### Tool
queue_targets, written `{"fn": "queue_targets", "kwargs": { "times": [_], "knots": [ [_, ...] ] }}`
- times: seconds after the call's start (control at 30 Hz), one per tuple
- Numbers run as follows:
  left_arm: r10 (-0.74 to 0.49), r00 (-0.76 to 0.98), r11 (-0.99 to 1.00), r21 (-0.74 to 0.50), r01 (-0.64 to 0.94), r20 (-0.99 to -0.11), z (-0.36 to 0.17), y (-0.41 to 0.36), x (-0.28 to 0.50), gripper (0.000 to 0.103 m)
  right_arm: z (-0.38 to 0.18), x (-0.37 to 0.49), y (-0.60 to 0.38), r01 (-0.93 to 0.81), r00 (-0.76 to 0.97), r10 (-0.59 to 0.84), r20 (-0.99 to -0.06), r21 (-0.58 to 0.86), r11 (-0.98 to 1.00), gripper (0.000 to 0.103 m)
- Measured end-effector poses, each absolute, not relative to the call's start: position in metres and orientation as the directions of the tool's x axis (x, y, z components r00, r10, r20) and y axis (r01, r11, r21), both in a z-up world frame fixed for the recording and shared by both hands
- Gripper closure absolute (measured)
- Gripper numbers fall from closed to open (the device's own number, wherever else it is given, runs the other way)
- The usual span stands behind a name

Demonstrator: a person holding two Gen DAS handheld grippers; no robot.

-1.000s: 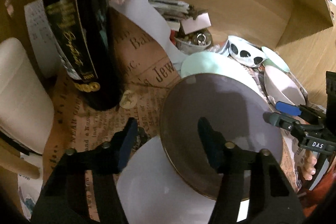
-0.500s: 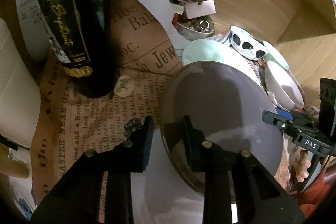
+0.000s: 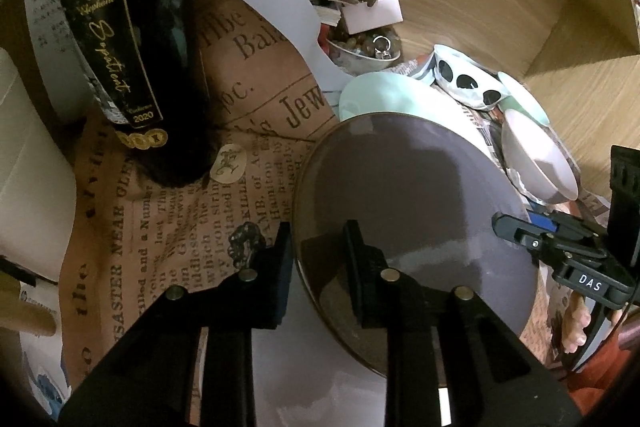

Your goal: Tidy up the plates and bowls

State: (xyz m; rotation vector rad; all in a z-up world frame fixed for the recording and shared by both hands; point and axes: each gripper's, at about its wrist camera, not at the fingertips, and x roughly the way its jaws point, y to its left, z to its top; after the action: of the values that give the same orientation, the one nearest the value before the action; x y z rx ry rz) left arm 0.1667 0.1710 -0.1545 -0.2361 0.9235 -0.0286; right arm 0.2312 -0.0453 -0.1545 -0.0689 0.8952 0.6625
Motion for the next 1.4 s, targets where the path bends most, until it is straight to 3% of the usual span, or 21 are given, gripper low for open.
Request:
{"fn": "queue_targets", "kwargs": {
  "times": [0.83, 1.4],
  "knots": [
    [-0.1, 0.719, 0.983, -0.18, -0.035, -0.687, -0.114, 0.136, 0.121, 0.079, -0.116, 0.195, -0.069, -0.575, 0.536, 0.536, -0.653, 0.182, 0.797, 0.075],
    [-0.16, 0.741, 0.98, -0.193, 0.041, -0.653, -0.104, 0.09, 0.095, 0.079, -0.108, 0.162, -0.119, -0.532, 0.584, 0.522, -0.622, 0.191, 0.825, 0.075]
  ]
}}
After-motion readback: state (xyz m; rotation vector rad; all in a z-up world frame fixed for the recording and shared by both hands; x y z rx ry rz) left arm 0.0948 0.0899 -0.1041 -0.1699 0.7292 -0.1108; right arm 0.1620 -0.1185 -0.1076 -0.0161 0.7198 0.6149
